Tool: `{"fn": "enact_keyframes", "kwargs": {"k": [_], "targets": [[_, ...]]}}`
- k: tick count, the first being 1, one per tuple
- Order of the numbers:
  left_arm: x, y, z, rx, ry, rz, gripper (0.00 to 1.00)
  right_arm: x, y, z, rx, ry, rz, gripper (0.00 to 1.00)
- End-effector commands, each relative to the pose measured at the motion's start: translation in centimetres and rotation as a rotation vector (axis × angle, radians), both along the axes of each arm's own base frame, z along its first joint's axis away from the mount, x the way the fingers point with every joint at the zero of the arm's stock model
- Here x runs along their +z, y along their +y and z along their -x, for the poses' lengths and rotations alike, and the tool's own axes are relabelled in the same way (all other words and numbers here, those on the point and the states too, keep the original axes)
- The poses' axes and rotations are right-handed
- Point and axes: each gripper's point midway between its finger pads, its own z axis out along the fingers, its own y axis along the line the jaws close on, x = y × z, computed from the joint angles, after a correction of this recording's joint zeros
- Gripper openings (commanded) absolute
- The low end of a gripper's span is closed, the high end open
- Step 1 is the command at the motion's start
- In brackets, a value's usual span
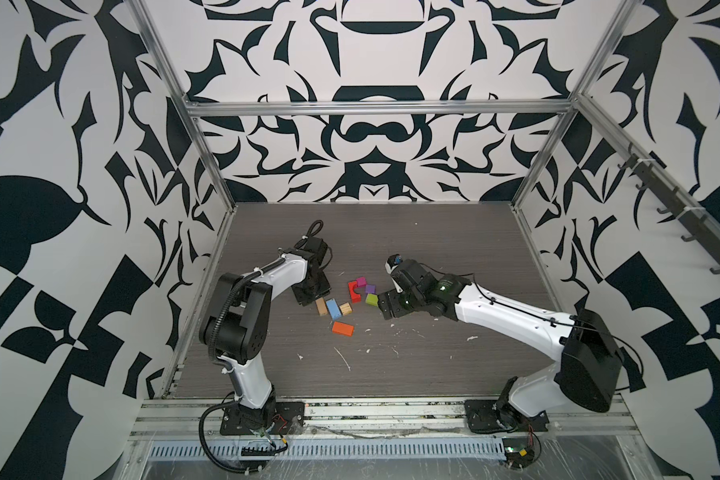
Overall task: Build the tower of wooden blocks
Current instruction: 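Lower the left gripper onto the light bar marked 58, then close the left gripper on the 58 bar and lift it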
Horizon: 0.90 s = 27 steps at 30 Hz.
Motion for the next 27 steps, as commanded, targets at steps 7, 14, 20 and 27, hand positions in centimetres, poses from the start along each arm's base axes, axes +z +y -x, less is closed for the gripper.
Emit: {"fn": "enact_keyframes", "kwargs": {"k": [7, 14, 20, 27], "targets": [[-0.7, -0.5, 0.3, -0.015, 0.024, -0.015, 0.45, 1.1, -0.1, 0.3, -0.012, -0.012, -0.023, 0.94], [-1.8, -0.5, 1.4, -0.015, 0.062, -0.022, 0.37, 1.4, -0.6, 0.3, -0.024, -0.016, -0.017, 0.94], [-1.7, 0.4, 2.0, -0.027, 0.067, -0.068, 0.28, 1.4, -1.0, 0.6, -0.035, -0.016, -0.025, 0.94], [0.9, 0.3, 1.0, -0.124, 0.005, -0.088, 0.15, 1.8, -1.6, 0.6, -0.037, -0.031, -0.003, 0.94]]}}
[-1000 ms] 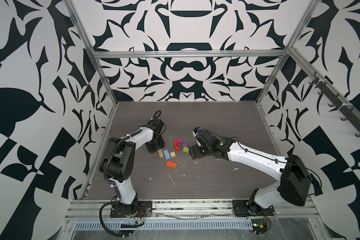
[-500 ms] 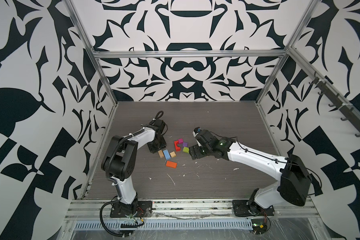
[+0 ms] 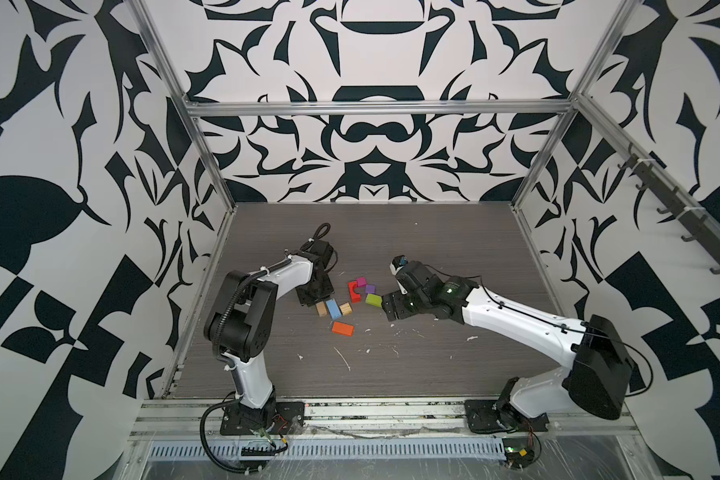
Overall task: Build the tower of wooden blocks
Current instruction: 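Close the left gripper on the 58 bar and lift it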
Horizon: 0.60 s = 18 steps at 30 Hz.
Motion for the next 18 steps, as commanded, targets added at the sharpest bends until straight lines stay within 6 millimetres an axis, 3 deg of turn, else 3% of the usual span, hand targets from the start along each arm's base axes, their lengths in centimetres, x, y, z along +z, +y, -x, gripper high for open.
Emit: {"fn": "enact_keyframes", "kwargs": {"k": [1, 10, 18], "targets": [[2.0, 0.5, 0.5, -0.077, -0.009, -0.041, 0.15, 1.2, -0.6, -0.2, -0.012, -0.034, 0.005, 0.94], [6.5, -1.9, 0.0, -0.265, -0.102, -0.036, 0.08, 1.4, -2.5, -1.1, -0.056, -0.022, -0.006, 0.94], [9.6, -5.9, 0.4, -0.454, -0.153, -0.024, 0.07, 1.3, -5.8, -1.8, -0.14, 0.005, -0.042, 0.94]]}}
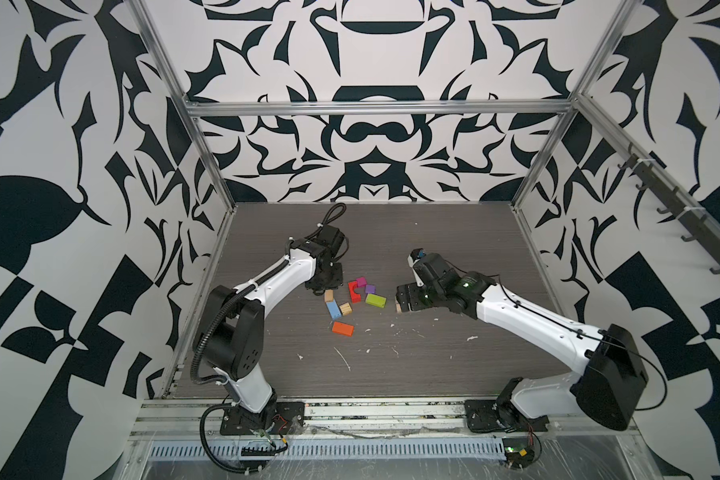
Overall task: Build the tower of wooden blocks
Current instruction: 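Close the left gripper on the 58 bar and lift it, then carry the held 58 bar with the left gripper beside the two tan bars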
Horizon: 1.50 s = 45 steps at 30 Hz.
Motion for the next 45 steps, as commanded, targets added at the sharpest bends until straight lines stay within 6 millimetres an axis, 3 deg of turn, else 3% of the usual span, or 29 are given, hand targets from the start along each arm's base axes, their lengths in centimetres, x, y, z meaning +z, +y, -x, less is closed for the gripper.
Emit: {"fn": "enact_keyframes", "kwargs": {"k": [1, 14, 22, 27, 35, 45], "targets": [[1.7, -1.6, 1.4, -0.131, -0.001, -0.043, 0.07, 0.4, -1.4, 0.3, -0.022, 0.008, -0.025, 0.94], [1.5, -10.7, 3.4, -0.536, -0.107, -0.172, 0.06, -0.7, -6.9, 0.8, -0.189, 0.132, -0.169, 0.95], [-0.3, -15.2, 5.1, -0.749, -0.158, -0.208, 0.02, -0.3, -8.7, 1.0, -0.239, 0.195, -0.33, 0.95], [-1.1, -17.9, 7.0, -0.86, -0.164, -0.209, 0.02, -0.3, -11.1, 0.8, -0.33, 0.202, -0.355, 0.94], [-2.7, -20.9, 9.7, -0.982, -0.161, -0.222, 0.01, -0.7, -15.4, 0.9, -0.496, 0.206, -0.393, 0.94], [-4.0, -23.6, 12.5, -1.06, -0.143, -0.197, 0.01, -1.3, -18.1, 1.3, -0.608, 0.196, -0.391, 0.95]]}}
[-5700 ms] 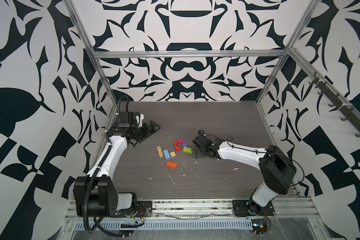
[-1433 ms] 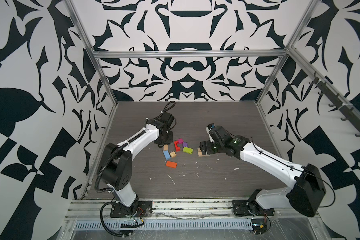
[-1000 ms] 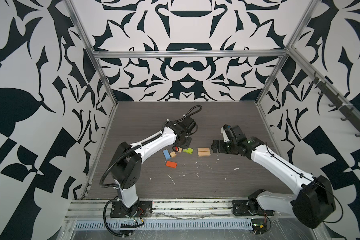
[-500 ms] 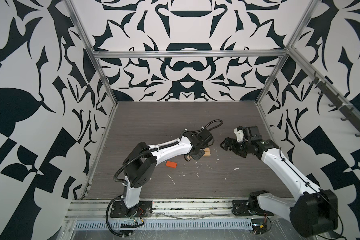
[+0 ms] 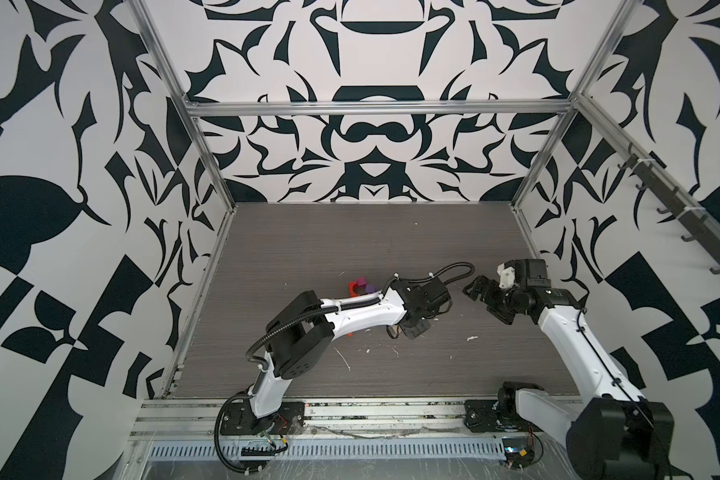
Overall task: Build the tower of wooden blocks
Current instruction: 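Carry the held 58 bar with the left gripper beside the two tan bars, then set the 58 bar on the table and open the left gripper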
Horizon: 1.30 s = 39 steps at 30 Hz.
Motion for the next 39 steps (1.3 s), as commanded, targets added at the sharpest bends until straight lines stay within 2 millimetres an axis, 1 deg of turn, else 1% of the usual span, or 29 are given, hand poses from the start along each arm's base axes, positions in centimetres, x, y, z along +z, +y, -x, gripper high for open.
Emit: {"fn": "enact_keyframes", "kwargs": {"k": [1, 5, 9, 16, 21, 23, 30, 33, 34, 37, 39], "targets": [[-0.6, -0.8, 0.8, -0.024, 0.021, -0.009, 0.01, 0.5, -0.6, 0.2, -0.032, -0.01, -0.002, 0.95], [-1.7, -0.8, 1.1, -0.025, 0.04, -0.024, 0.02, 0.6, -1.0, 0.1, -0.048, -0.014, -0.003, 0.95], [-2.2, -0.9, 1.3, -0.028, 0.055, -0.027, 0.03, 0.7, -1.1, 0.0, -0.051, -0.016, -0.004, 0.95], [-3.7, -1.0, 1.5, -0.027, 0.077, -0.044, 0.05, 0.4, -1.2, 0.1, -0.062, -0.011, 0.001, 0.95], [-4.3, -1.0, 1.6, -0.021, 0.088, -0.05, 0.09, 0.5, -1.5, 0.1, -0.068, -0.016, 0.015, 0.95], [-4.2, -0.9, 1.6, -0.02, 0.089, -0.049, 0.16, 0.6, -1.5, 0.1, -0.067, -0.02, 0.021, 0.95], [-4.0, -0.8, 1.6, -0.016, 0.082, -0.044, 0.5, 0.6, -1.6, 0.2, -0.063, -0.019, 0.028, 0.95], [-3.1, -1.0, 1.5, -0.016, 0.068, -0.019, 0.66, 0.4, -1.6, 0.2, -0.061, -0.021, 0.027, 0.95], [-2.7, -1.0, 1.3, -0.015, 0.058, -0.007, 0.69, 0.4, -1.5, 0.1, -0.061, -0.022, 0.025, 0.96], [-1.1, -1.2, 0.8, -0.009, 0.019, 0.032, 0.74, 0.4, -1.4, 0.1, -0.056, -0.022, 0.02, 0.96], [0.3, -1.4, 0.6, -0.007, -0.006, 0.066, 0.77, 0.4, -1.6, 0.2, -0.051, -0.02, 0.033, 0.96]]}}
